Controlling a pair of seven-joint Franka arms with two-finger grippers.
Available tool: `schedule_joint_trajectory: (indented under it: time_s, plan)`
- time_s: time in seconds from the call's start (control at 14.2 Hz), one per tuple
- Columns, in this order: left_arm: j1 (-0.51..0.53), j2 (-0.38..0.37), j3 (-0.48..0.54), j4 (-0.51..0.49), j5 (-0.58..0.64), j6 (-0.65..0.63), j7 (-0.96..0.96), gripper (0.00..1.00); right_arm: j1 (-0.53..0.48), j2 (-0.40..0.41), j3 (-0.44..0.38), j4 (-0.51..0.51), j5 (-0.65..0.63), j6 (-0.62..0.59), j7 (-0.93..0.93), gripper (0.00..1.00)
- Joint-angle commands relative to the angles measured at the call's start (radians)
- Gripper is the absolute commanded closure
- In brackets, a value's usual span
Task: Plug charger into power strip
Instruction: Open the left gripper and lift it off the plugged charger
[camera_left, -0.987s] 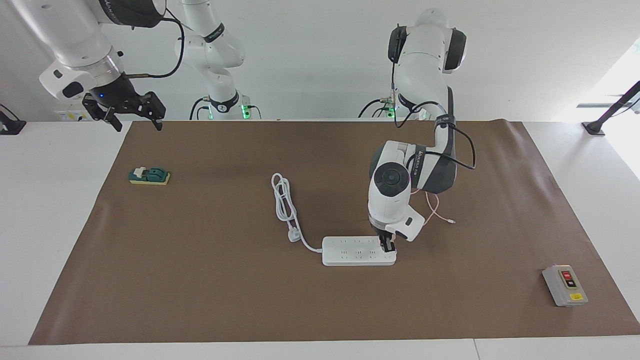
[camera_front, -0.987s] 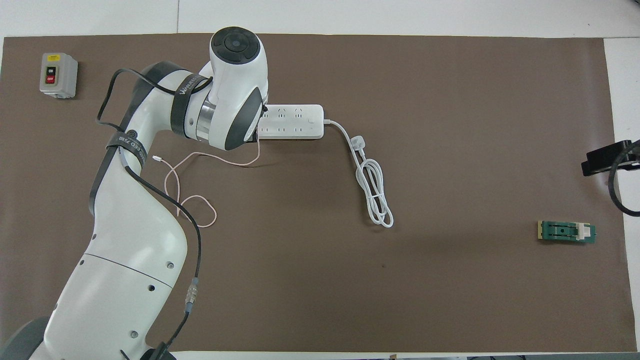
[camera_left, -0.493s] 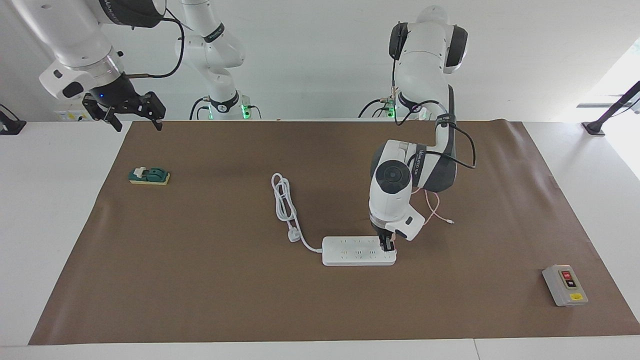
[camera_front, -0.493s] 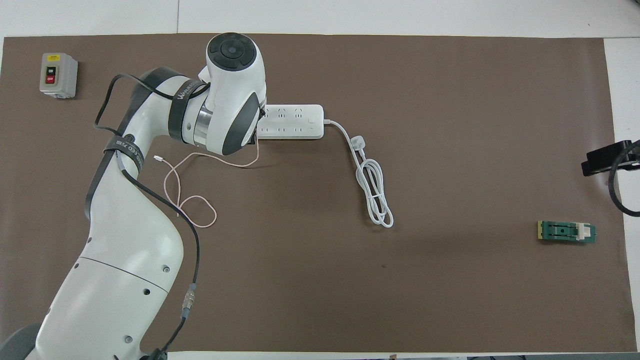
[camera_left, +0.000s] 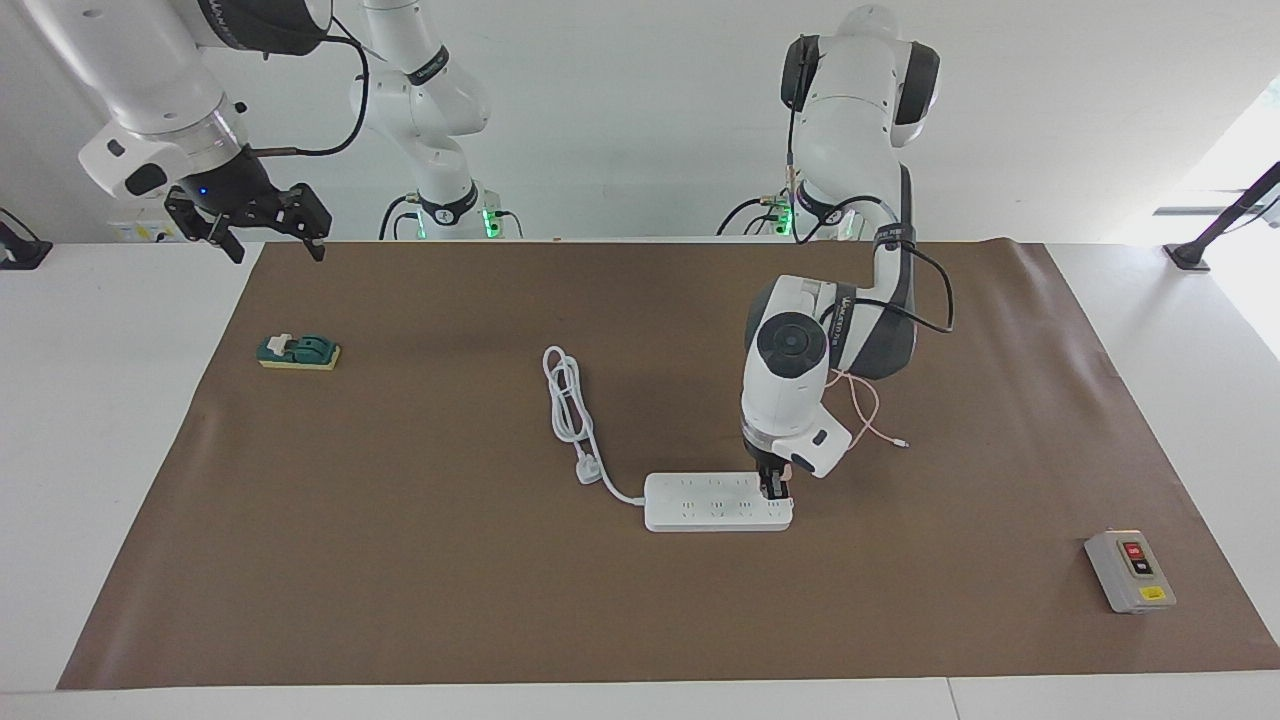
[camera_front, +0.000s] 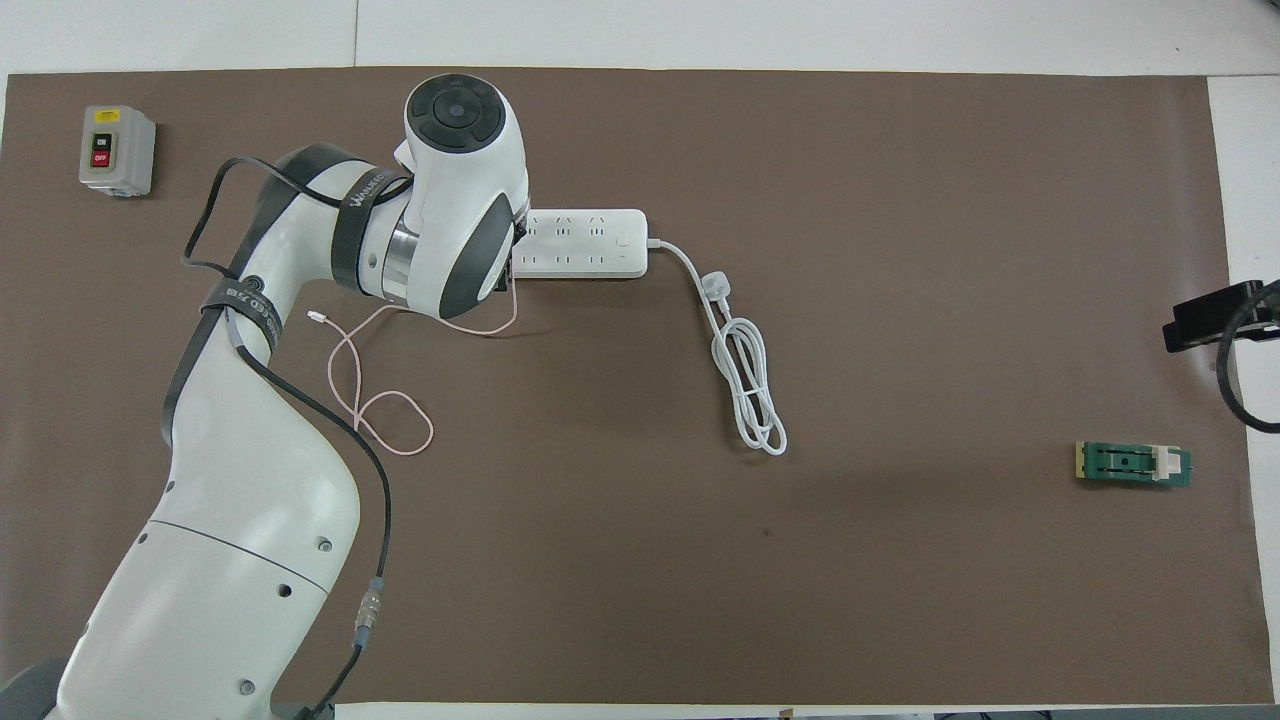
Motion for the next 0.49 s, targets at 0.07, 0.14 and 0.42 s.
schedule_joint_trajectory:
  time_s: [0.07, 0.14, 0.42]
  plan:
    - [0.038, -0.096, -0.004, -0.003, -0.009, -0.090, 0.019, 0.00, -0.014, -0.020, 0.012, -0.023, -0.010, 0.004, 0.012, 0.00]
    - [0.058, -0.119, -0.008, -0.001, -0.006, -0.107, 0.025, 0.00, -0.013, -0.020, 0.012, -0.023, -0.010, 0.004, 0.012, 0.00]
    - [0.088, -0.186, 0.001, 0.000, 0.002, -0.158, 0.199, 0.00, -0.014, -0.020, 0.012, -0.023, -0.010, 0.004, 0.012, 0.00]
